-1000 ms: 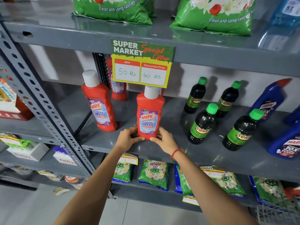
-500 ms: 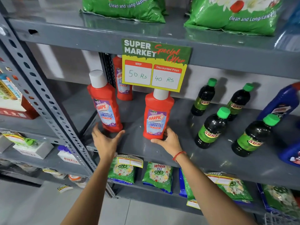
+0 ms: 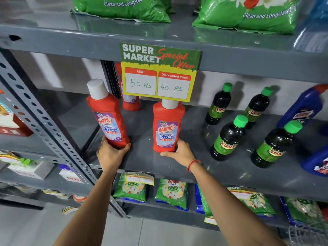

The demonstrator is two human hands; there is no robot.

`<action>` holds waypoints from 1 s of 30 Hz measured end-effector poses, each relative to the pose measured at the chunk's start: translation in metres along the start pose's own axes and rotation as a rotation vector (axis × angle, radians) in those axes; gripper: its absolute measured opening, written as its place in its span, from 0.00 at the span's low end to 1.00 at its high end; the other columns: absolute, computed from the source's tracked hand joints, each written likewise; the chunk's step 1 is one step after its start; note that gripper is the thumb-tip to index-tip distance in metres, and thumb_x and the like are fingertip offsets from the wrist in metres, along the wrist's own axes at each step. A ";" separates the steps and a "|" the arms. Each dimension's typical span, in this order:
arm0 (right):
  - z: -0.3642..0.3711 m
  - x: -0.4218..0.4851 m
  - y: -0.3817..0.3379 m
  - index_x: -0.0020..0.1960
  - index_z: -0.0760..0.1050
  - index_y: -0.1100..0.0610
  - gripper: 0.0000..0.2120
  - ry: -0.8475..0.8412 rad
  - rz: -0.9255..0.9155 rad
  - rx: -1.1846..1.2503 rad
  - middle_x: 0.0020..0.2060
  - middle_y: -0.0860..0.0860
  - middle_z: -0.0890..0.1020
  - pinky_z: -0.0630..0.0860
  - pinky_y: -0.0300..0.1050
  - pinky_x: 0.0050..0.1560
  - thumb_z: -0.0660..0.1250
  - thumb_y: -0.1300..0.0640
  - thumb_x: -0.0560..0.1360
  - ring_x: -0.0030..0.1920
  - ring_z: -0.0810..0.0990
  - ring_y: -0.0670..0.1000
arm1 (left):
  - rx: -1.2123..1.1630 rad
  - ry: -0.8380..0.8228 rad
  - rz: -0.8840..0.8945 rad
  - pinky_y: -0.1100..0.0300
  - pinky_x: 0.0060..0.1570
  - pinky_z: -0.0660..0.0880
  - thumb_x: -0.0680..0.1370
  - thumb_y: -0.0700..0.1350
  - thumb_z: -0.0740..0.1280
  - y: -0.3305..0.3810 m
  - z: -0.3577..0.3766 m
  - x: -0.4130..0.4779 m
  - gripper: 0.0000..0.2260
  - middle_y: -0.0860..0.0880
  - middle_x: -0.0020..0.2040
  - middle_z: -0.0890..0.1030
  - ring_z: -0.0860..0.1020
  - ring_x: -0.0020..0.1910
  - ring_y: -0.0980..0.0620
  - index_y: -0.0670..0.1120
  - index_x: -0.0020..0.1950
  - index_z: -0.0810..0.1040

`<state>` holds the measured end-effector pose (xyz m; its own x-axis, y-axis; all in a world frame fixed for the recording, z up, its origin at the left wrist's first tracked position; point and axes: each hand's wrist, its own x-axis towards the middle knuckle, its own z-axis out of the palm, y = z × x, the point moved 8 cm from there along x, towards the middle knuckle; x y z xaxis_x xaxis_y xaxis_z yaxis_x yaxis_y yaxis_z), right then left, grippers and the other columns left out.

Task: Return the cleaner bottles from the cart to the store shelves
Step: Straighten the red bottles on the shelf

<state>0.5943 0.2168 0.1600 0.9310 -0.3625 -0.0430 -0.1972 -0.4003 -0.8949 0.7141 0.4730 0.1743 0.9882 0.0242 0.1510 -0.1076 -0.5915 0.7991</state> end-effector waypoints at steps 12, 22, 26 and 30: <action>-0.004 -0.007 -0.005 0.60 0.72 0.56 0.31 0.038 -0.041 0.034 0.58 0.56 0.81 0.77 0.48 0.58 0.79 0.57 0.61 0.54 0.79 0.50 | 0.028 -0.021 0.000 0.41 0.61 0.72 0.60 0.55 0.78 -0.001 -0.003 -0.005 0.41 0.38 0.63 0.76 0.74 0.62 0.37 0.42 0.67 0.65; -0.106 -0.116 0.055 0.51 0.78 0.56 0.13 0.584 -0.032 0.162 0.47 0.55 0.83 0.76 0.27 0.41 0.75 0.60 0.68 0.44 0.80 0.42 | -0.189 0.040 0.206 0.48 0.56 0.70 0.68 0.43 0.75 0.049 0.029 -0.133 0.25 0.39 0.57 0.74 0.73 0.56 0.45 0.43 0.61 0.70; -0.195 -0.181 0.090 0.47 0.76 0.57 0.12 1.020 0.002 0.143 0.45 0.58 0.80 0.80 0.38 0.42 0.75 0.64 0.67 0.41 0.78 0.49 | -0.235 -0.344 0.314 0.53 0.52 0.75 0.69 0.46 0.74 0.114 0.112 -0.182 0.22 0.50 0.53 0.72 0.74 0.49 0.50 0.48 0.61 0.72; -0.258 -0.186 0.125 0.60 0.71 0.64 0.33 1.024 0.204 0.069 0.52 0.57 0.73 0.76 0.53 0.53 0.80 0.60 0.60 0.50 0.75 0.56 | -0.210 -0.551 0.225 0.52 0.66 0.68 0.66 0.49 0.76 0.156 0.177 -0.198 0.37 0.43 0.68 0.71 0.71 0.67 0.44 0.43 0.70 0.64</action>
<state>0.3170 0.0174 0.1705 0.1701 -0.9702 0.1725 -0.2733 -0.2146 -0.9377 0.5208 0.2337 0.1662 0.8439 -0.5340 0.0516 -0.2831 -0.3616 0.8883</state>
